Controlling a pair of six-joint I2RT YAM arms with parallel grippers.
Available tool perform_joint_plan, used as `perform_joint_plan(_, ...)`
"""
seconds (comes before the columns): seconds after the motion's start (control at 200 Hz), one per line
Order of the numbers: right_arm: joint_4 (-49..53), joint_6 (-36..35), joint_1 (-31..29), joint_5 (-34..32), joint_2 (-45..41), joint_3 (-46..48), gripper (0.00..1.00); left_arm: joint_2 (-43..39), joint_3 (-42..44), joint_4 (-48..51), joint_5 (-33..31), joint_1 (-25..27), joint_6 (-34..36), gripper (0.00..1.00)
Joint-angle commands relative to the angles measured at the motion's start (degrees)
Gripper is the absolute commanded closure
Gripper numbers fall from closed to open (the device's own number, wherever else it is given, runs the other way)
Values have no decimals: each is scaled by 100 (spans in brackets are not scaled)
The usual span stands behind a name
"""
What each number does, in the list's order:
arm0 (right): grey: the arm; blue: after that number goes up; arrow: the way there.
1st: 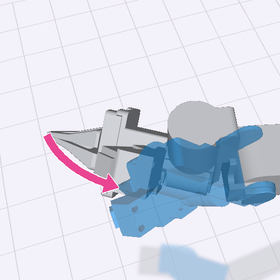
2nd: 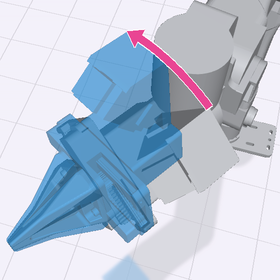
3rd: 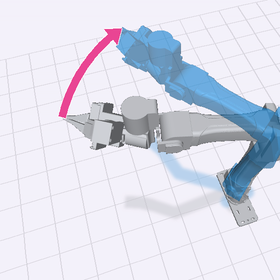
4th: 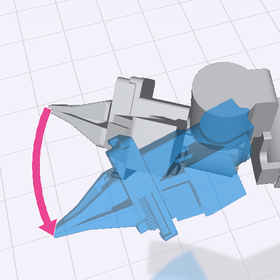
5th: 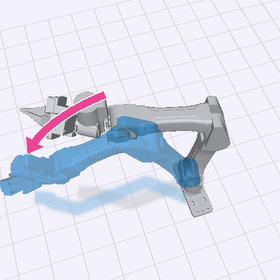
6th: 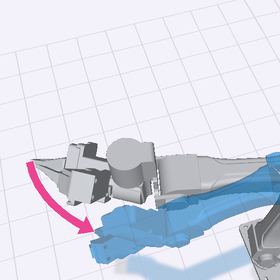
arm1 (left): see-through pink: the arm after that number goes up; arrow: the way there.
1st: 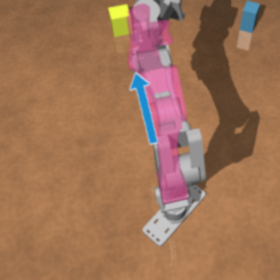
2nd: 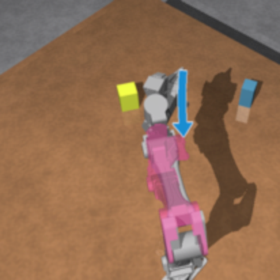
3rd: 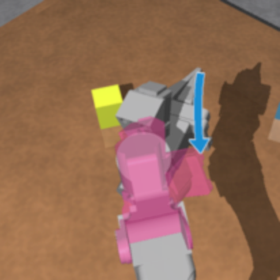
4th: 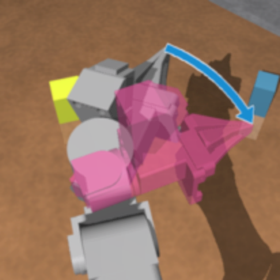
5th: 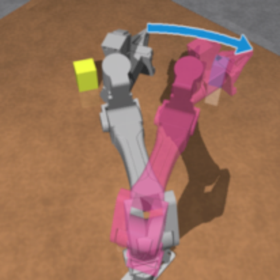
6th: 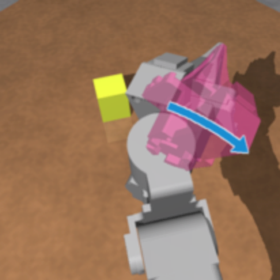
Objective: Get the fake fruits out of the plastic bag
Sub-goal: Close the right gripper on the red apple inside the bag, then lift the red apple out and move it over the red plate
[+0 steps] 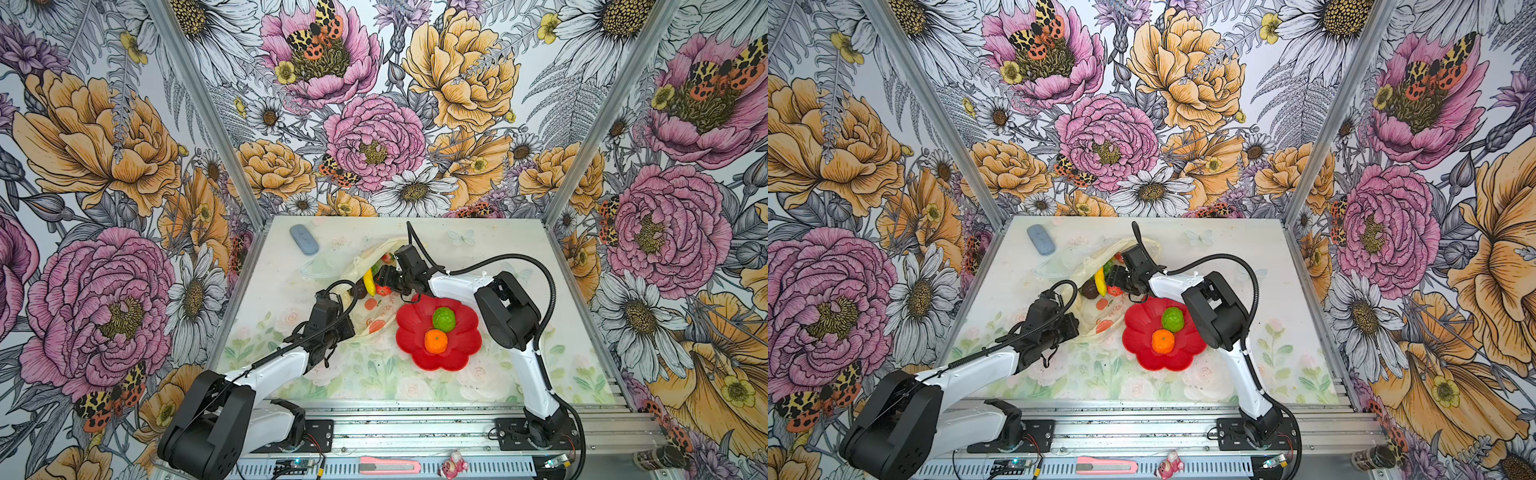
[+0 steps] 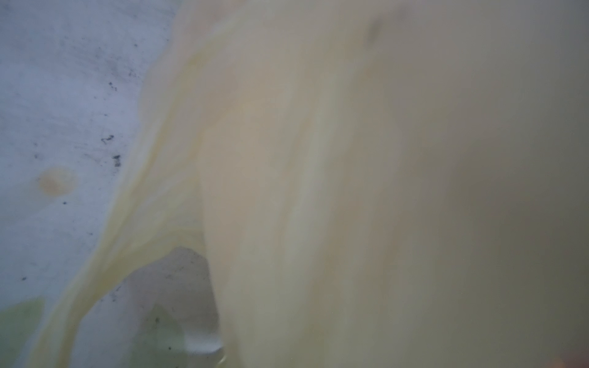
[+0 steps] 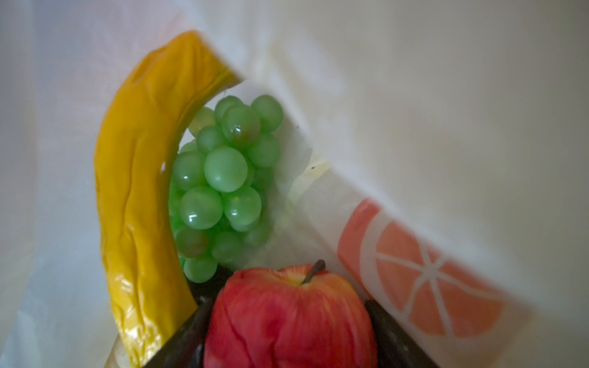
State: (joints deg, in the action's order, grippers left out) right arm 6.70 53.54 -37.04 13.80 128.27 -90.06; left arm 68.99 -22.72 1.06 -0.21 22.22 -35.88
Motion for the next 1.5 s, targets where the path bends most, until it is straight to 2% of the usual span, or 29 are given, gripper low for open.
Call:
perform_joint_plan(0.0,33,14,30,69,-31,-108,29,-9,-18,-97,3,-55,81,91)
perform_joint_plan(0.185,-107,24,28,114,-241,-30,36,-25,-22,-78,-6,-51,90,91)
perform_joint_plan(0.285,-538,174,47,208,-456,252,41,-35,-23,-71,-5,-60,99,91)
perform_joint_plan(0.495,-1179,49,47,104,-1035,964,42,-41,-22,-62,-6,-68,99,91)
perform_joint_plan(0.766,-1426,-692,-89,-267,-1839,1856,44,-35,-61,-54,-6,-77,99,91)
perform_joint_plan(1.116,-1490,-2032,-530,-1250,-3565,3567,45,-12,-116,-10,-7,-97,116,91)
perform_joint_plan(1.496,-1607,-2759,-688,-2211,-5639,5590,45,49,-141,-38,-4,-88,125,91)
